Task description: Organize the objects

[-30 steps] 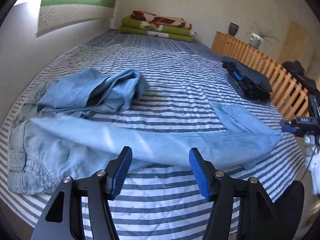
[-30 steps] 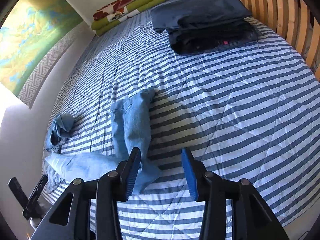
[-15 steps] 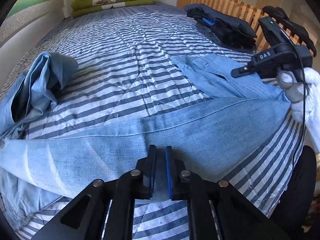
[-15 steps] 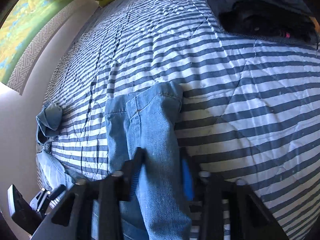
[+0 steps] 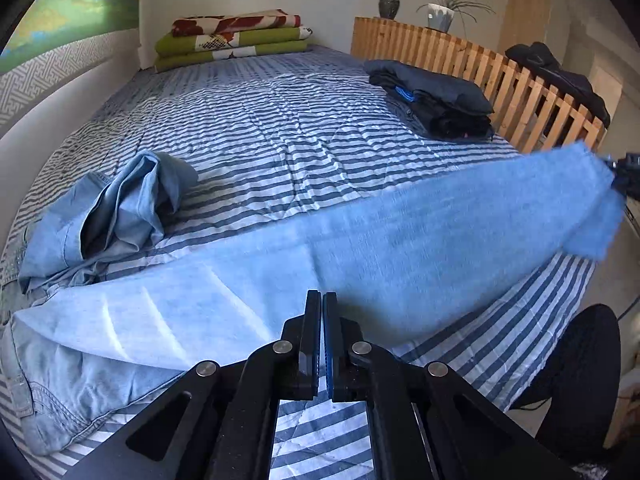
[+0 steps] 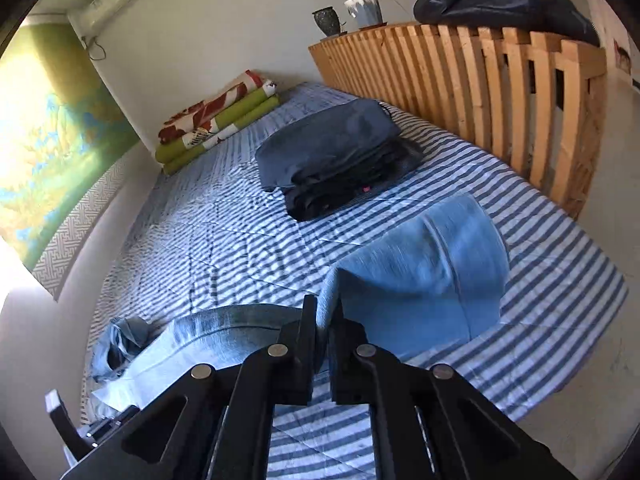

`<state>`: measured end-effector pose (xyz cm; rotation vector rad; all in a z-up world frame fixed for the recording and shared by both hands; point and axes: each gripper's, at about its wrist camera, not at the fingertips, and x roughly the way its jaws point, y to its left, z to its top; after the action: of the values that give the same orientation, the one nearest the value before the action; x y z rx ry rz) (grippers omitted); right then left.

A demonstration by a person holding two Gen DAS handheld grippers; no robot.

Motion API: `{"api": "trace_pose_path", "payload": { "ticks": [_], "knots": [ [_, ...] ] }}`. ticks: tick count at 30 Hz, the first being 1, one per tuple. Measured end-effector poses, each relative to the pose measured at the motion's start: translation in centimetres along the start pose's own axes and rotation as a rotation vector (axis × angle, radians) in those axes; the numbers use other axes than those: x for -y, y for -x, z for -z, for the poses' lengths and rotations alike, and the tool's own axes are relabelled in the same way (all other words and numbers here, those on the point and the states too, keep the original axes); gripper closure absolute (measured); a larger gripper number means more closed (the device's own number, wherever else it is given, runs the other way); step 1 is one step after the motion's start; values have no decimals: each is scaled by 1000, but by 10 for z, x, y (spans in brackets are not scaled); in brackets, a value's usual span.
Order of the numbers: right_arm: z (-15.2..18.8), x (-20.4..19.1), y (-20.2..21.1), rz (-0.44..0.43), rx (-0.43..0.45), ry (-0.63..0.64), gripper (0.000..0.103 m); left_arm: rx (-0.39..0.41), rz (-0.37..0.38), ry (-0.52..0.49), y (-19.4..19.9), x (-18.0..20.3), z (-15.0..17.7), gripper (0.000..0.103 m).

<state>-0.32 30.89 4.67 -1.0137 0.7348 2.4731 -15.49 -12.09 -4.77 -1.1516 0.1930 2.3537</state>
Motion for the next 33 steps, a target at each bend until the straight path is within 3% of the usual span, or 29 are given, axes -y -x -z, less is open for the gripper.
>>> {"api": "trace_pose_path", "payload": {
  "ticks": [1, 3, 4, 7, 9, 14, 17, 19, 21, 24, 28, 33],
  "knots": [
    [1, 5, -12, 20, -36, 4, 85, 1, -7, 15, 0, -5, -1, 92],
    [1, 13, -42, 61, -112, 47, 83, -12, -19, 44, -2, -17, -2, 72],
    [3, 20, -55, 83, -138, 42, 83, -25, -12, 49, -4, -22, -2, 69],
    [3, 34, -82, 61, -212, 36, 83, -55, -45, 18, -18, -31, -3, 58],
    [4, 32, -88, 49, -237, 62, 83, -74, -70, 1, -30, -37, -7, 43],
    [-5, 37, -81, 23, -153, 150, 82, -181, 8, 50, -70, -51, -20, 35],
    [-5, 32, -77, 59, -141, 302, 75, -224, 10, 8, -90, -46, -18, 35],
    [-1, 36, -79, 77, -153, 371, 73, -240, 6, -29, -99, -38, -12, 42],
    [-4, 54, -84, 73, -207, 350, 69, -249, -28, -78, -104, -29, -6, 85],
    [-13, 100, -83, 49, -261, 202, 69, -223, -26, -87, -99, -26, -5, 103],
    [-12, 151, -85, -35, -322, -16, 65, -190, -43, -64, -88, -31, -8, 103],
    [-8, 159, -115, -149, -393, -127, 64, -158, -74, -63, -70, -35, -11, 103]
  ]
}}
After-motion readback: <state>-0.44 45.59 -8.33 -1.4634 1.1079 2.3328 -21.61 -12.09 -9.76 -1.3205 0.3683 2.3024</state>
